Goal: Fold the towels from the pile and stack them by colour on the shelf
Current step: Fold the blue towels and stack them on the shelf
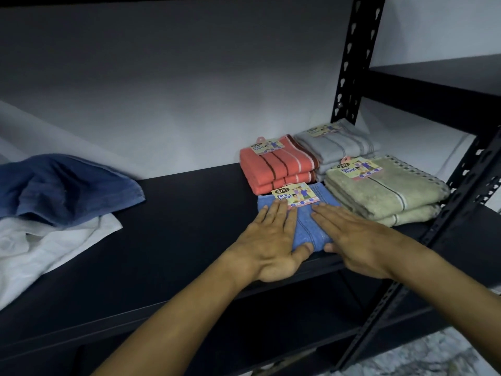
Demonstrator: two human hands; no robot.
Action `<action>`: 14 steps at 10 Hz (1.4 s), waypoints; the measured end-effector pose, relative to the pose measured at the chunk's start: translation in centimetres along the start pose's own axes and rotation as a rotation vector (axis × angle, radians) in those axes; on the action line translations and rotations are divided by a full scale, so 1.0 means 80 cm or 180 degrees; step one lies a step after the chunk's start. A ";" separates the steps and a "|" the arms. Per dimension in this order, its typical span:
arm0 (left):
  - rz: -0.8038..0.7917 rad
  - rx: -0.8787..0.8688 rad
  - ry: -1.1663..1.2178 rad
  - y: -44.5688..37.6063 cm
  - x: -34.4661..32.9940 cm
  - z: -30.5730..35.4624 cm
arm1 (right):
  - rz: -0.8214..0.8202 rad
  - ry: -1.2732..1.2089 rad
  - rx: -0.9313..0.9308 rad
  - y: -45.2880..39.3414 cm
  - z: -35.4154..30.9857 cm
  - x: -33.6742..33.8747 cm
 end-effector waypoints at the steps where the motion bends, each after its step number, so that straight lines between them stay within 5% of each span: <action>1: 0.0011 0.0009 -0.0014 -0.004 -0.002 0.002 | -0.0047 0.0027 -0.0014 0.000 0.004 0.002; 7: 0.0226 0.0043 0.0155 -0.013 0.006 0.006 | -0.0103 -0.0038 0.0071 -0.001 0.008 0.011; 9: 0.1274 0.0173 0.0636 0.050 0.068 -0.045 | 0.0698 -0.0548 0.0238 -0.013 -0.040 0.070; 11: 0.2175 0.1395 -0.0331 0.151 0.143 -0.208 | 0.1305 -0.1097 0.0703 -0.123 -0.185 0.091; 14: 0.1722 0.3055 -0.1222 0.263 0.187 -0.435 | 0.0715 -0.1720 0.0819 -0.305 -0.392 0.054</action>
Point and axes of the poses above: each hand's wrist, its own y-axis away from the middle knuckle, its own x-axis out of the back of the hand, z = x × y, the point moved 7 cm from there along -y, towards the middle knuckle, and after that the axes turned 15 degrees about z, right-handed, at the moved point
